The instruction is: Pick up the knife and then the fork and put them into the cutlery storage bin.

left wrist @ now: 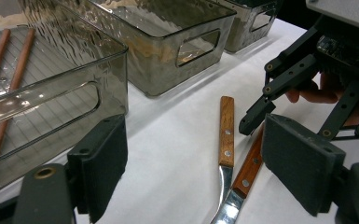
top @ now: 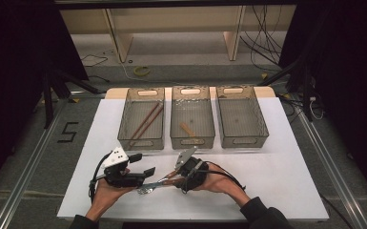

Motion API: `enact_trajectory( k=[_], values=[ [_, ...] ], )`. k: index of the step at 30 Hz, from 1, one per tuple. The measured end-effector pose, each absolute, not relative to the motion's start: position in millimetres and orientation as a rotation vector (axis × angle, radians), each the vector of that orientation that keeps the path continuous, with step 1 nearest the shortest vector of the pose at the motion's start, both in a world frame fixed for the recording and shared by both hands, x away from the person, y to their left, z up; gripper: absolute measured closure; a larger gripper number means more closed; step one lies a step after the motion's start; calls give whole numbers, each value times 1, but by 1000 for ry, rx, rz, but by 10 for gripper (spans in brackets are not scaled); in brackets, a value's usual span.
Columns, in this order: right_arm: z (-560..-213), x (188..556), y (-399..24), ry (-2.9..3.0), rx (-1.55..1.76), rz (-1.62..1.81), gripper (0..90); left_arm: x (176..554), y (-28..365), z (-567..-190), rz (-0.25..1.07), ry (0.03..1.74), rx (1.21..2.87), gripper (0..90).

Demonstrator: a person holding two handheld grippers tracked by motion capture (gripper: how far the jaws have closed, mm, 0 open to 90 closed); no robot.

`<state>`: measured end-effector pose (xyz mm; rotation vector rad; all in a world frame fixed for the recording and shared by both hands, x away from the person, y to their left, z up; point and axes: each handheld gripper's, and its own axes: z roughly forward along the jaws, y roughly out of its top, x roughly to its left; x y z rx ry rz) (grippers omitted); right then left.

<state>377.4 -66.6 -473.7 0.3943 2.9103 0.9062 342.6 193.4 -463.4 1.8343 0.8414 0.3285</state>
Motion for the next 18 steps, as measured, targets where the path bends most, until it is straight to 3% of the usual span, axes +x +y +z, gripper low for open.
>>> enact_trajectory(
  k=[18],
  values=[
    [-477,373,-59,2952,341,796,691,343,194,-464,332,839,1841,223]
  ],
)
